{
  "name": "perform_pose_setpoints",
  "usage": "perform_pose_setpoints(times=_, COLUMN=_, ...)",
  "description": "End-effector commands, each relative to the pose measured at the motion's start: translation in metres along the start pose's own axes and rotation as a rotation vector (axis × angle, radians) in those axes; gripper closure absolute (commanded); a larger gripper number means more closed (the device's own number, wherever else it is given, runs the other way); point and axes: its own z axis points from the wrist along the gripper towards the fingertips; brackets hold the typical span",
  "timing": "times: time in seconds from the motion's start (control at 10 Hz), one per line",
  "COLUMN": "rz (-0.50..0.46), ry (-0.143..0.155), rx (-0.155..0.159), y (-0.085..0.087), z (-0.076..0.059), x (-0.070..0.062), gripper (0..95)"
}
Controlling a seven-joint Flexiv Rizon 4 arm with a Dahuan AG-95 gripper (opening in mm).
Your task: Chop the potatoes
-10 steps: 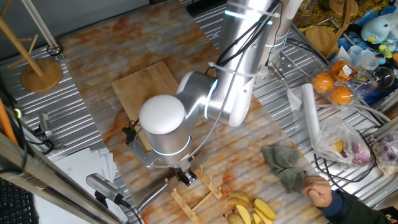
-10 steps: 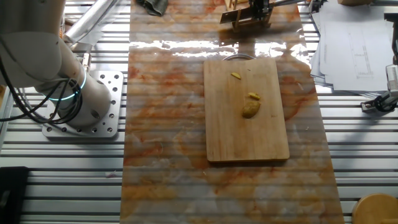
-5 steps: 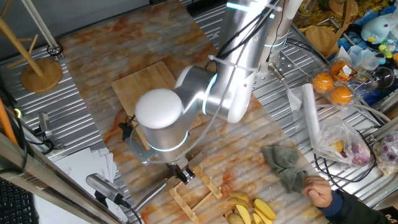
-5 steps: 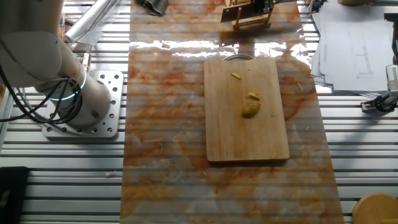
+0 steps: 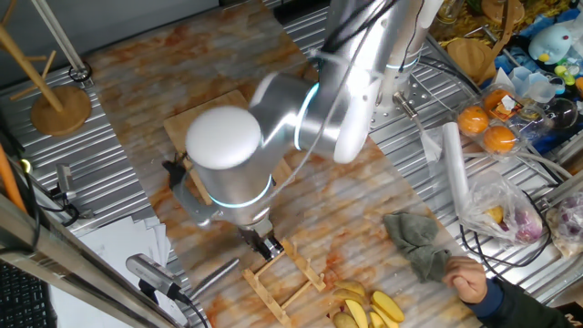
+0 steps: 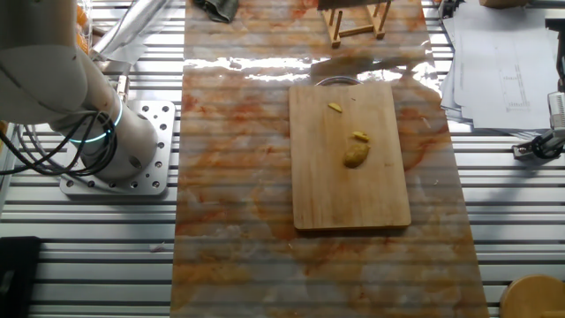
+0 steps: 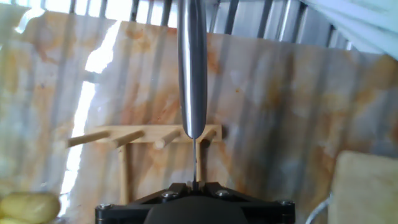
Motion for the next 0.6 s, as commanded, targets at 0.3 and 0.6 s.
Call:
perform_pose_setpoints(times=0.3, rz=0.062, ry=0.019, rx=0.028, y=-0.028, z=-0.046, x=0.014, gripper=95.0)
perform_pose_setpoints(times=0.6, rz=0.1, ry=0.024, rx=0.081, y=-0.078, z=-0.072, x=0.021, gripper=95.0)
